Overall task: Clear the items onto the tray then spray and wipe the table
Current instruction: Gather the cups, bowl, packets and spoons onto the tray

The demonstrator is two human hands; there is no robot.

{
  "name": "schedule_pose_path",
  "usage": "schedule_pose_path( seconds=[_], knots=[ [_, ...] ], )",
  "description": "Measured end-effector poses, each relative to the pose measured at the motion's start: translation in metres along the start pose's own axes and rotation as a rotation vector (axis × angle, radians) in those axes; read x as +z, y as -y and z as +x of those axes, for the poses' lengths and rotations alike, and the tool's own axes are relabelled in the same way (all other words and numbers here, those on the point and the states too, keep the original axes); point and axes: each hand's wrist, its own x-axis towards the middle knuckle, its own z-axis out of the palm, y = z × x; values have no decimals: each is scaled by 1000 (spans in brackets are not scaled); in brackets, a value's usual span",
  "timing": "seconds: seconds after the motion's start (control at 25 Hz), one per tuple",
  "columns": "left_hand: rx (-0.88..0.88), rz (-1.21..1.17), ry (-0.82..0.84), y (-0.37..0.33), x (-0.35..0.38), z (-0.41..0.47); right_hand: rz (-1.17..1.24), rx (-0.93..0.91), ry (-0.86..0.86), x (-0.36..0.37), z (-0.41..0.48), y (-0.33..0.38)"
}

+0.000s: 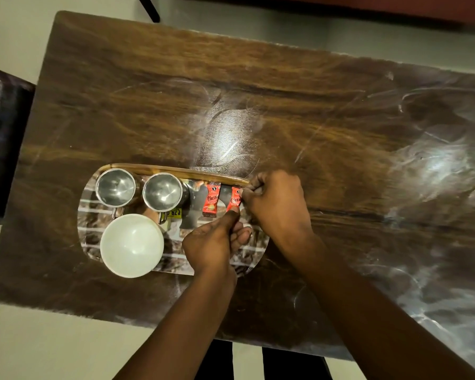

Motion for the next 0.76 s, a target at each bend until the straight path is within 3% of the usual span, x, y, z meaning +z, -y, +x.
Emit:
schedule_pose_path(
  seconds=[0.28,0.76],
  knots=[
    [61,160,42,9,2,-31,201,35,-61,-35,-21,-12],
    [253,745,636,115,151,-140,731,514,-481,-185,-148,-218]
  ],
)
